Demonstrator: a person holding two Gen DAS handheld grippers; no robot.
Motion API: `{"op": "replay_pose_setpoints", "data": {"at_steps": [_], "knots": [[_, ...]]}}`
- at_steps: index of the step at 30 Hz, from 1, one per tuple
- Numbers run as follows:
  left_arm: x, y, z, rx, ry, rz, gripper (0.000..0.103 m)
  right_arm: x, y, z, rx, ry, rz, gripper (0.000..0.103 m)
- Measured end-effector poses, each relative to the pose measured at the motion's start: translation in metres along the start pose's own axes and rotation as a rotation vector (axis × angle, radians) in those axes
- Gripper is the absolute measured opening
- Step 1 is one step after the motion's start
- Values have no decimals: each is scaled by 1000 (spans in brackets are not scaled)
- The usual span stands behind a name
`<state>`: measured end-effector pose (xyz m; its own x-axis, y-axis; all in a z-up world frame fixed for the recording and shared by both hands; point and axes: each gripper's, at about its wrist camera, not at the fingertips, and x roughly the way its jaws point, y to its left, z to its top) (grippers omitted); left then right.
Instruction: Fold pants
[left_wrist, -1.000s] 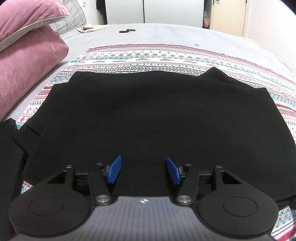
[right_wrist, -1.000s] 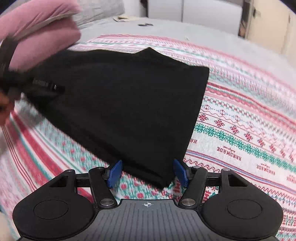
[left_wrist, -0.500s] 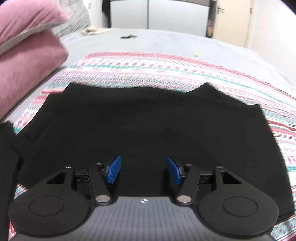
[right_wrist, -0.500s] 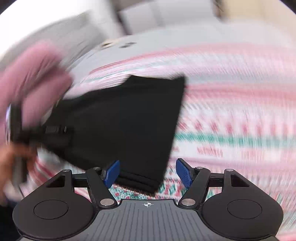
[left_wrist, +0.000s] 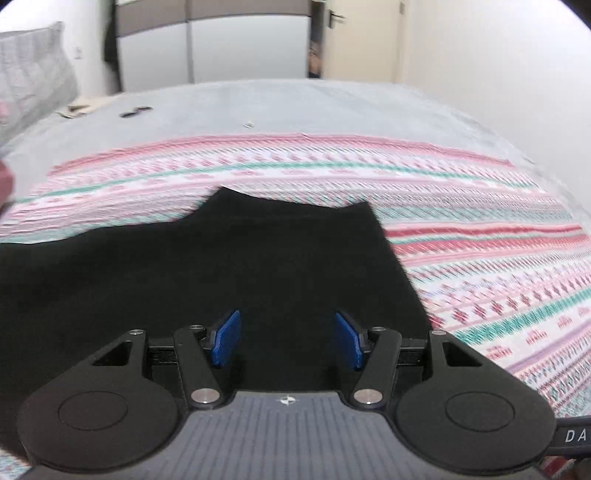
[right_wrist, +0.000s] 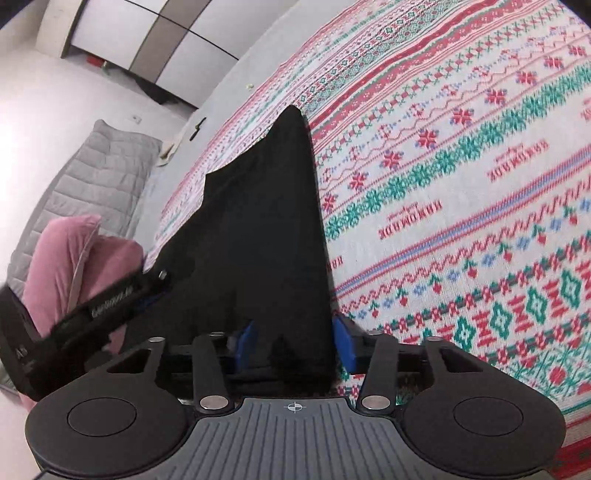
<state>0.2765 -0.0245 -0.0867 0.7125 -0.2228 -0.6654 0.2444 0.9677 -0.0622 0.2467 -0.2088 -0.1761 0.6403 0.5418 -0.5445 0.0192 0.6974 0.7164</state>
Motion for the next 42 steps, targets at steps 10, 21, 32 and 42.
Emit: {"op": "replay_pose_setpoints", "data": {"at_steps": [10, 21, 32, 42], "knots": [[51, -76, 51, 210, 64, -89, 88, 0, -12, -6, 141, -50, 74, 36], [101, -143, 61, 507, 151, 176, 75, 2, 12, -4, 21, -56, -11, 18], [96, -92, 83, 239, 126, 46, 36, 13, 31, 2, -113, -49, -69, 30], [73, -67, 101, 82, 47, 41, 36, 27, 24, 13, -109, -76, 23, 10]]}}
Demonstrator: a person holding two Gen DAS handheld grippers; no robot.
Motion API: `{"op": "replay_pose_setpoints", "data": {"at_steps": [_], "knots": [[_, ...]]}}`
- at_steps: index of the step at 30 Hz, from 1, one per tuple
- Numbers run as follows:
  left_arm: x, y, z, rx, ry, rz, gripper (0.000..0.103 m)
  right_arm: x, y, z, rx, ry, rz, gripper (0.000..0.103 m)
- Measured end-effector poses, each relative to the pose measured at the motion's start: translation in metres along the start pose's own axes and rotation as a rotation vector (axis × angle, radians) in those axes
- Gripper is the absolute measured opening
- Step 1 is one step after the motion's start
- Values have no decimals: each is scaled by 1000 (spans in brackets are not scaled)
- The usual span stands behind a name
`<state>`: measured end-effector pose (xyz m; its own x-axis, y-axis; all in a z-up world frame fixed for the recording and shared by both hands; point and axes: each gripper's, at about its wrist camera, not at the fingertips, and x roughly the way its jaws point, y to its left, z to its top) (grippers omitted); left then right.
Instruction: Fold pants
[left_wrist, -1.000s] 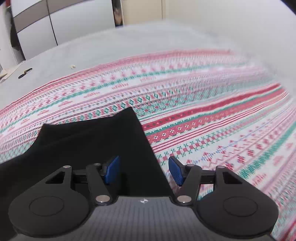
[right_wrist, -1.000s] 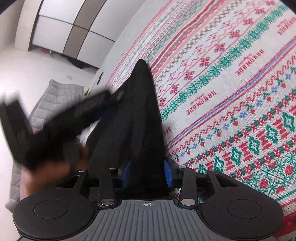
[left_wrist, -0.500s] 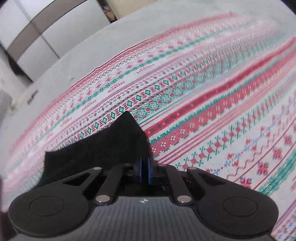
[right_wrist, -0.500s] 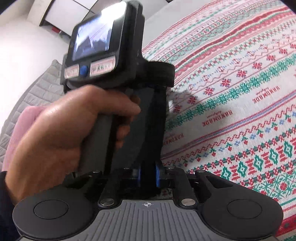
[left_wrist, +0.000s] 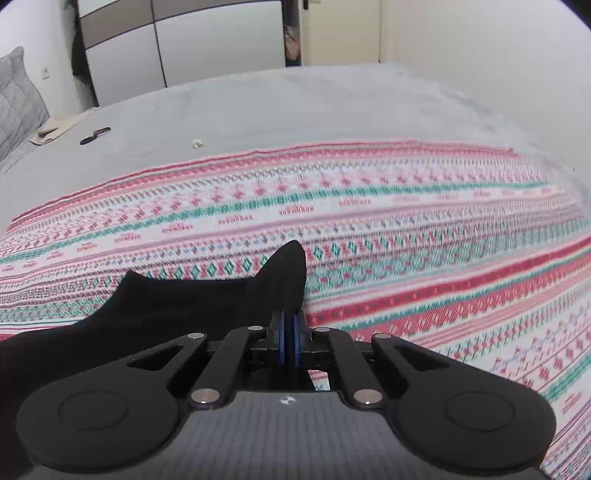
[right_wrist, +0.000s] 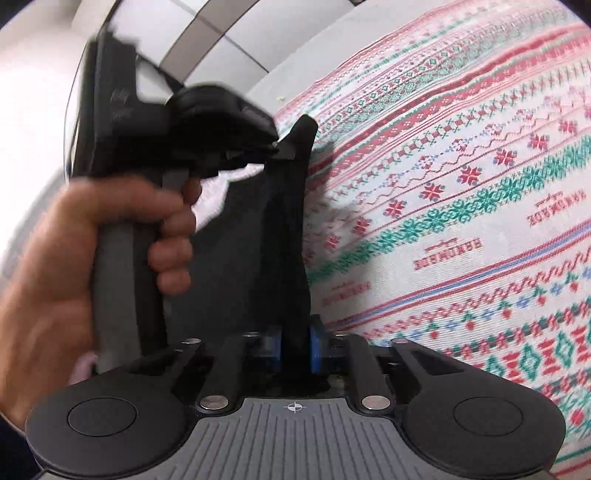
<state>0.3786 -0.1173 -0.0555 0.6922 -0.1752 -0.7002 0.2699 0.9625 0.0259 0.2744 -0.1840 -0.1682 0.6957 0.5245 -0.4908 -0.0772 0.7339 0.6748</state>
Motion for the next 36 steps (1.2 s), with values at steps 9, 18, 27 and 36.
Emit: {"op": "replay_pose_setpoints", "data": {"at_steps": [9, 18, 27, 36], "knots": [[-11, -42, 19, -71, 0, -45, 35, -38, 8, 21, -61, -57, -54, 6], [-10, -138, 25, -49, -11, -155, 35, -101, -44, 35, -24, -141, -139, 6], [-21, -245, 24, -13, -23, -305, 35, -199, -112, 40, -9, -302, -319, 6], [-10, -214, 18, -11, -16, -313, 35, -189, -112, 35, -66, -248, -451, 6]]}}
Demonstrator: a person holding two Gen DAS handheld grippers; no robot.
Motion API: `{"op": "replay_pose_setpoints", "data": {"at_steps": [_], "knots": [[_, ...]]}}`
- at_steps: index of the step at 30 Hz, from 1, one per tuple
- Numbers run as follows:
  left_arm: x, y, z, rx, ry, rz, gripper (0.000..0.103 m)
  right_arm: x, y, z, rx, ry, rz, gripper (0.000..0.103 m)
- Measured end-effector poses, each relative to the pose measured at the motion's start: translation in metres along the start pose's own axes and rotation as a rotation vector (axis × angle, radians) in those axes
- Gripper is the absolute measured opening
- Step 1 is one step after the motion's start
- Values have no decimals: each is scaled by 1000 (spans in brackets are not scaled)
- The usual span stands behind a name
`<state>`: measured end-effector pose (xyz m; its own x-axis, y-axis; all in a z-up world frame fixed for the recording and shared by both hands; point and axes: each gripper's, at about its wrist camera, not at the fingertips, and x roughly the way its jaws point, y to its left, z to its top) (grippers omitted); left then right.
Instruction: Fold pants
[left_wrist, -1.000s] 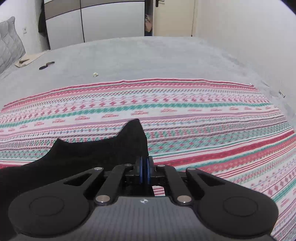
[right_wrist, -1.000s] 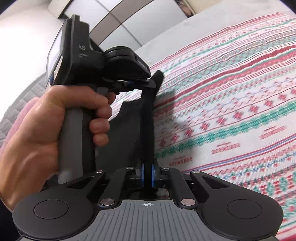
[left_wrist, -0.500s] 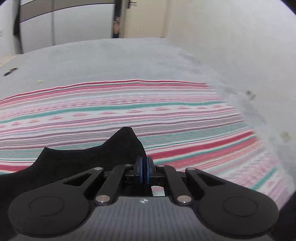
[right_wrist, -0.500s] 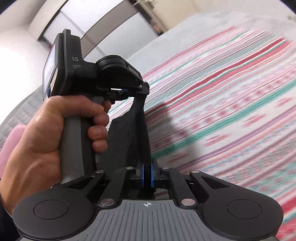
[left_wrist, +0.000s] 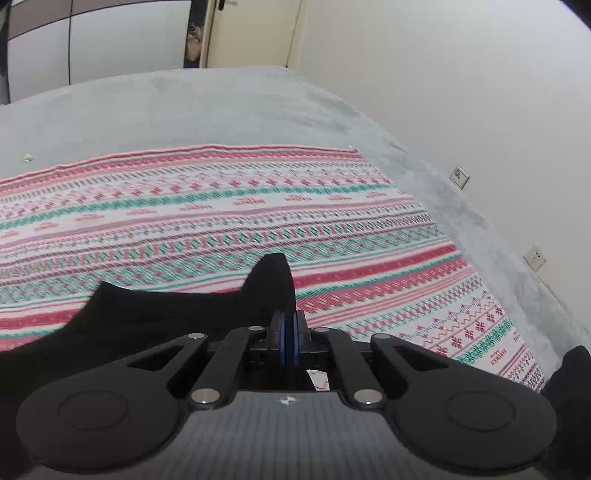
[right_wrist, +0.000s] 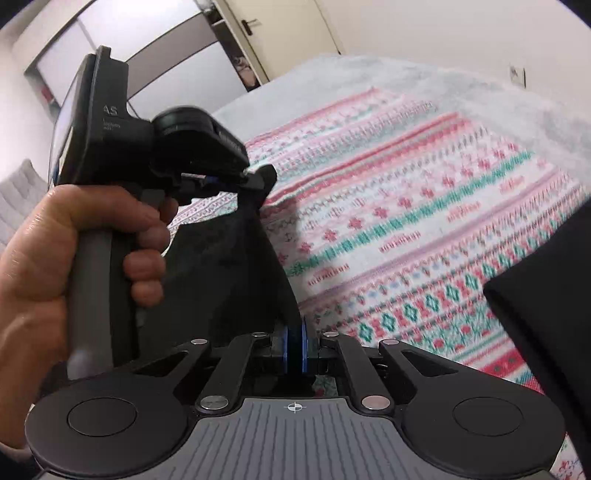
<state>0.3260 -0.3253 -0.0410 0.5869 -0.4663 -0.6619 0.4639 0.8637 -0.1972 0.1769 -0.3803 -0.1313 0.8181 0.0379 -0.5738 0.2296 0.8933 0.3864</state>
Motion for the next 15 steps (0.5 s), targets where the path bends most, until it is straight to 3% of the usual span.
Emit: {"op": "replay_pose_setpoints", "data": {"at_steps": [8, 15], "knots": [[-12, 2, 6, 9, -20, 12, 35, -17, 29, -6, -92, -39, -27, 6], [-40, 28, 11, 12, -54, -3, 35, -38, 65, -15, -215, -131, 55, 6]]}}
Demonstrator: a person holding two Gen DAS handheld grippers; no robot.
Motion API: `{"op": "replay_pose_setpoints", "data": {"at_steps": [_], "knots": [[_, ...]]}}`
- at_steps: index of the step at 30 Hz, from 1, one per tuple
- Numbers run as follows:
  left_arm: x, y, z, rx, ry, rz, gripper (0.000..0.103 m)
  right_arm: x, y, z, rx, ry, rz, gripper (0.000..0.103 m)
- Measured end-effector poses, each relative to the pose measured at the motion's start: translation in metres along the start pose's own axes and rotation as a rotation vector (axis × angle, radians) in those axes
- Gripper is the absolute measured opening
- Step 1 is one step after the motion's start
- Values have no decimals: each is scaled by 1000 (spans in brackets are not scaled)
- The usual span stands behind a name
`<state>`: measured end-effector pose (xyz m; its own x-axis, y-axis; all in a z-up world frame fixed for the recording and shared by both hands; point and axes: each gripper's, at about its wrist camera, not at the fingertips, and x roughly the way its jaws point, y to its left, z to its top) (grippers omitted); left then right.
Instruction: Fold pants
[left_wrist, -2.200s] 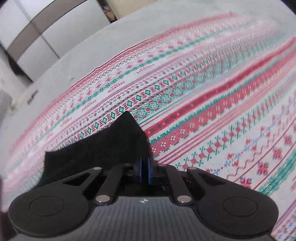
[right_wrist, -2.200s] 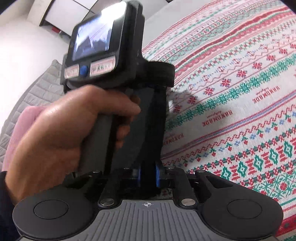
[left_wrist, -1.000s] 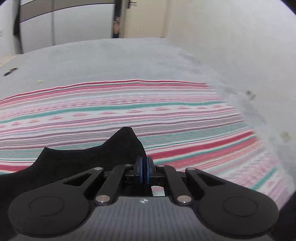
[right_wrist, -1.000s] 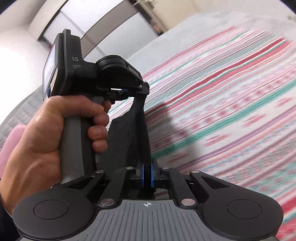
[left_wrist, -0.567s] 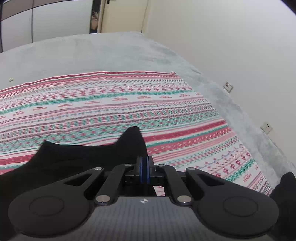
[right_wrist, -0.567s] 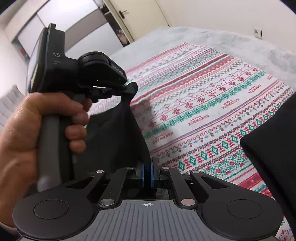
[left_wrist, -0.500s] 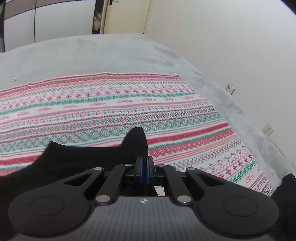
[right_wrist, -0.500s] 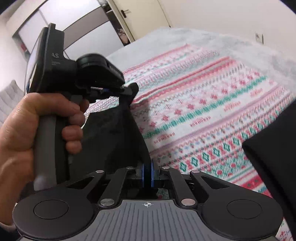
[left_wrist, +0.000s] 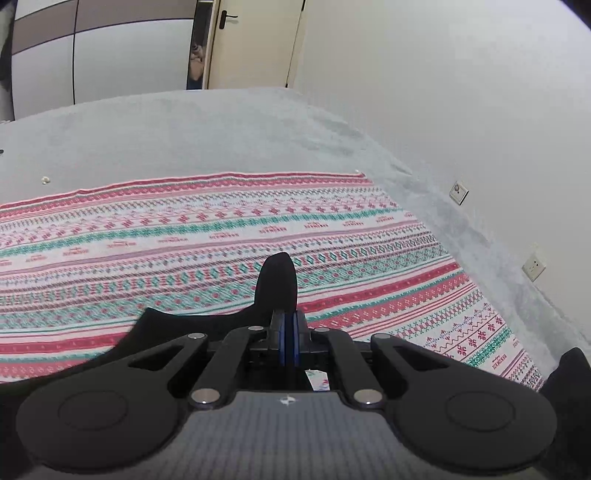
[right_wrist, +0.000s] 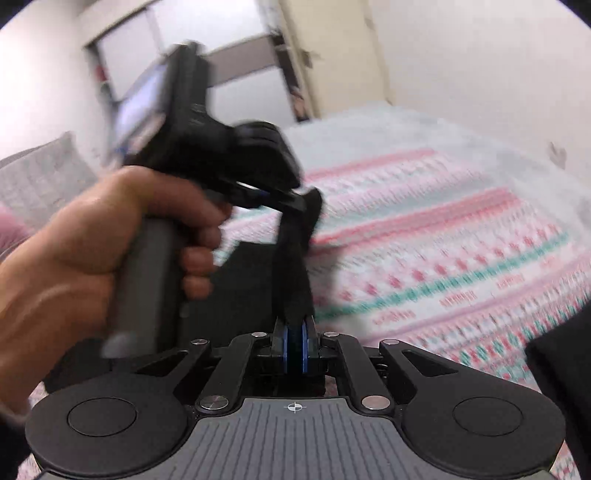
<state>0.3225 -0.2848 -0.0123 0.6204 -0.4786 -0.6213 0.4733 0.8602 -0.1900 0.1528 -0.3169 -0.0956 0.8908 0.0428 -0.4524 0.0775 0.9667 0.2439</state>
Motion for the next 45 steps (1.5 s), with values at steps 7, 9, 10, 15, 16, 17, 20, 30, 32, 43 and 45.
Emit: {"op": "replay_pose_setpoints", "data": {"at_steps": [7, 9, 10, 15, 16, 17, 20, 30, 32, 43, 45], "knots": [[-33, 43, 1, -24, -39, 28, 35, -4, 50, -4, -138, -37, 79, 7], [-43, 60, -2, -42, -50, 29, 35, -3, 65, -6, -164, -41, 109, 6], [-48, 70, -3, -51, -53, 30, 35, 1, 71, -9, -177, -42, 122, 7], [-80, 123, -18, -73, -75, 15, 35, 9, 111, -20, -247, -36, 156, 7], [-86, 134, -23, -78, -77, 16, 35, 11, 119, -24, -263, -31, 167, 7], [-92, 147, -30, -88, -77, 23, 35, 10, 127, -27, -279, -28, 176, 7], [-105, 180, -48, -137, -77, 35, 35, 14, 154, -41, -343, -12, 213, 7], [-120, 252, -86, -239, -75, 67, 35, 31, 232, -79, -494, 43, 303, 6], [-122, 260, -81, -252, -69, 61, 35, 37, 240, -81, -506, 48, 311, 7], [-149, 278, -89, -217, -84, 64, 35, 46, 259, -88, -506, 52, 347, 7], [-158, 285, -93, -205, -87, 76, 35, 44, 267, -91, -498, 50, 359, 7]]}}
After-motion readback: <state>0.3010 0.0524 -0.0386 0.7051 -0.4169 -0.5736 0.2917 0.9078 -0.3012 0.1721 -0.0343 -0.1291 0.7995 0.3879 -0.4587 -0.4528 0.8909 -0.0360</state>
